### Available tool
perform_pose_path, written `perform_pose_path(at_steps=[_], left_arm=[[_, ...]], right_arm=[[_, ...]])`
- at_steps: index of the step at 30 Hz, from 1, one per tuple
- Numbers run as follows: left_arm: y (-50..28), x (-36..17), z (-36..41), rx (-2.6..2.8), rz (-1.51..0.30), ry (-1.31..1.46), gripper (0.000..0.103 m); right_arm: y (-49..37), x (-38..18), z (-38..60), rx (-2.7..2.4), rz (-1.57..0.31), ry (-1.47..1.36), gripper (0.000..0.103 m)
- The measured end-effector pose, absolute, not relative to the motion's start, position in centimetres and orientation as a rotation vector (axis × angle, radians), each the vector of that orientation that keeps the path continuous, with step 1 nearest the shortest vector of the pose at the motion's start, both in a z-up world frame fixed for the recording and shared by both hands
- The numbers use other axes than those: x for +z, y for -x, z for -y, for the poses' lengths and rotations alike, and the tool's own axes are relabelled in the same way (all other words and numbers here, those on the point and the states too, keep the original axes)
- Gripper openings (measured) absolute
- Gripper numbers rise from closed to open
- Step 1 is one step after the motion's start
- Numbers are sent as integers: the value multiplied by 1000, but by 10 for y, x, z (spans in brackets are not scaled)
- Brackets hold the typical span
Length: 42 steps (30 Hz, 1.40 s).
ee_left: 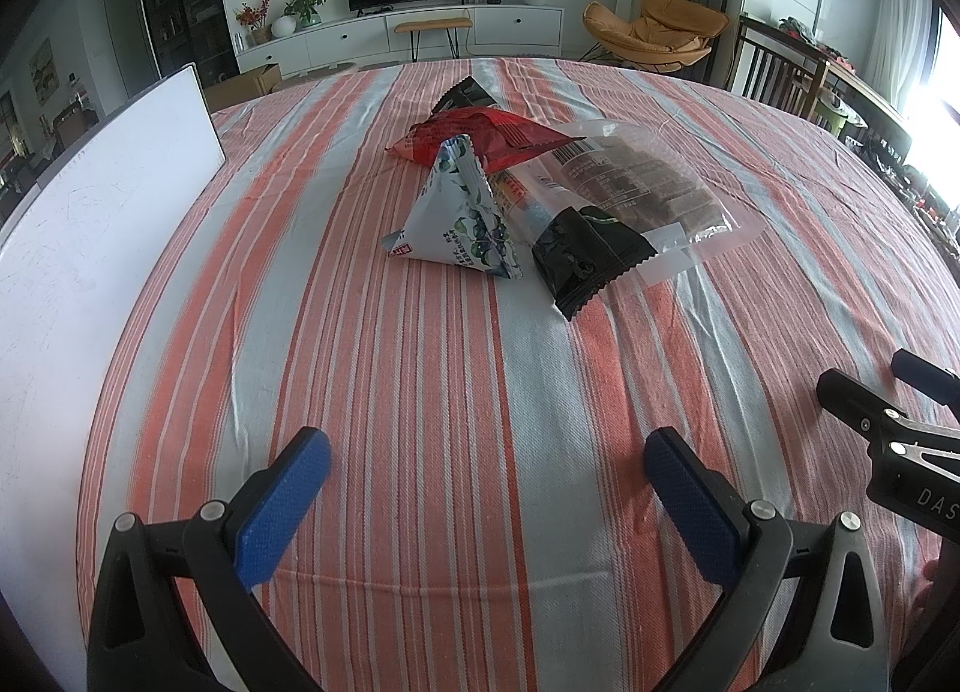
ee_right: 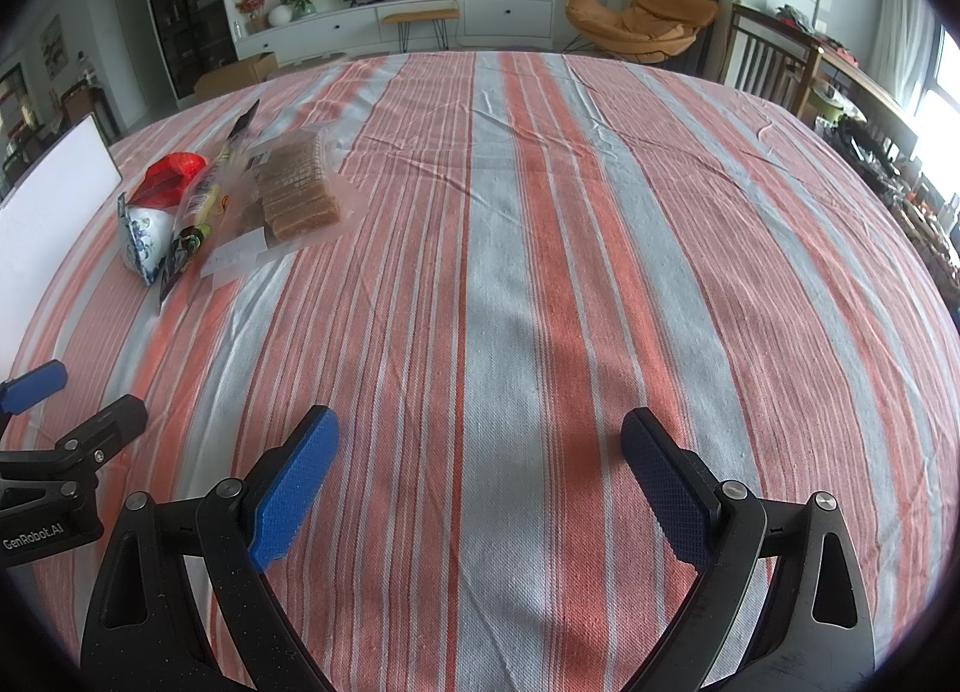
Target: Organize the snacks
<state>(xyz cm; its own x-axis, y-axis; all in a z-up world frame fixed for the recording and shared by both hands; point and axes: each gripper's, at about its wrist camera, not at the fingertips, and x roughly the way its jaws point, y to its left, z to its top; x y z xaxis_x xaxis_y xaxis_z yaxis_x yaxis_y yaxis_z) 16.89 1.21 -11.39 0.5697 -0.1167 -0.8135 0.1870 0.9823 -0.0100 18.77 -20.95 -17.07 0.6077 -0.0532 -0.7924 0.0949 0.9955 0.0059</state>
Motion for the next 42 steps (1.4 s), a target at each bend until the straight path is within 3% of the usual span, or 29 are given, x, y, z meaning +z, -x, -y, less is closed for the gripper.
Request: perform_pose_path(at_steps=[16, 21, 26, 28, 29, 30, 31, 42], left_arm=[[-179, -95, -35, -204, -1015, -21, 102], [-234, -63, -66, -249, -988, 145, 103], [-283, -85, -45, -243, -1037, 17, 102], [-290, -94, -37, -251, -1031, -23, 87], [-291, -98, -35, -263, -1024, -32, 61], [-289, -99, -34, -274, -1019, -38, 42], [-285, -97, -35, -281, -993, -56, 32], [-166, -93, -94, -374, -1009, -5, 33]], right_arm=[[-186, -171, 209, -48, -915, -33, 97], [-185, -171, 208, -49, -915, -31, 97], [-185, -171, 208, -49, -915, -32, 97], [-185, -171, 208, -49, -915, -32, 97], [-185, -171, 208, -49, -915, -32, 97], [-185, -171, 208, -49, -915, -32, 97], [-185, -171, 208, -49, -915, -32, 97], [-185, -171, 208, -50, -916, -30, 97]])
